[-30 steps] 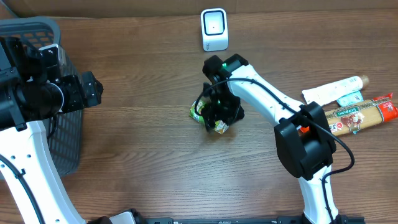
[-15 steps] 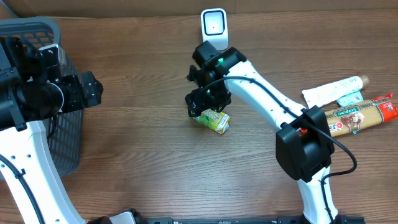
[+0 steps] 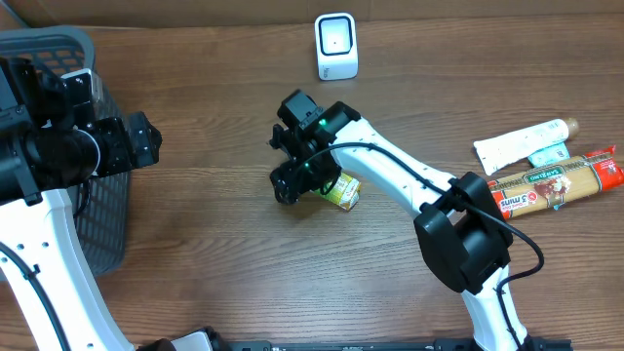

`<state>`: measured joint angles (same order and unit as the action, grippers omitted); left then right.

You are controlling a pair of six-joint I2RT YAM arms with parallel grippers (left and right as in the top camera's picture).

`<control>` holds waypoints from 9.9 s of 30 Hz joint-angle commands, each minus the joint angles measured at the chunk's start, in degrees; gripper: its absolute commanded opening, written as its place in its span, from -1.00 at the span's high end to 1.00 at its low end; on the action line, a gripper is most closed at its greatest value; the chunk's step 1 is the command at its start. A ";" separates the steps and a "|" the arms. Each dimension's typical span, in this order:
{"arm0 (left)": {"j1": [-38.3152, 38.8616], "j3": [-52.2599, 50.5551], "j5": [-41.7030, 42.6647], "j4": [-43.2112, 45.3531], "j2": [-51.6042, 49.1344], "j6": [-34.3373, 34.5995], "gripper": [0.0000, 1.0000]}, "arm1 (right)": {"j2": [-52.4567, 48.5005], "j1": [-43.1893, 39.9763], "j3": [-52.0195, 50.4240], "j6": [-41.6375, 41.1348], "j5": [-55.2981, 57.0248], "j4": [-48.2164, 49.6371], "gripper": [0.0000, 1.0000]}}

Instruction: Scan the item barcode

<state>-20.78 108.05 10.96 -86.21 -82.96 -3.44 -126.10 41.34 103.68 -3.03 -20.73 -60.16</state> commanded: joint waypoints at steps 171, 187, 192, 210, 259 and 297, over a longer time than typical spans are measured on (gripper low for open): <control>-0.22 0.37 0.48 -0.15 -0.20 -1.09 -0.99 | 9.77 -9.29 15.54 19.93 43.98 16.96 0.93; -0.20 0.37 0.48 -0.13 -0.20 -1.09 -0.99 | 23.06 -31.26 13.51 19.56 -35.01 -15.17 0.92; -0.22 0.37 0.48 -0.13 -0.20 -1.09 -0.99 | 23.02 -33.62 11.78 19.61 -41.22 -16.26 0.93; -0.22 0.37 0.48 -0.13 -0.20 -1.09 -0.99 | 21.49 -24.13 11.89 -3.23 -0.13 11.50 0.93; -0.22 0.37 0.48 -0.13 -0.20 -1.09 -0.99 | -19.26 -14.01 14.84 57.05 71.23 67.36 0.93; -0.22 0.37 0.50 -0.13 -0.20 -1.09 -0.99 | 16.90 -24.15 13.66 -21.07 26.56 -19.23 0.93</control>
<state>-20.78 108.03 10.96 -86.21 -83.07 -3.42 -108.57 25.80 117.78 -7.01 13.41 -76.62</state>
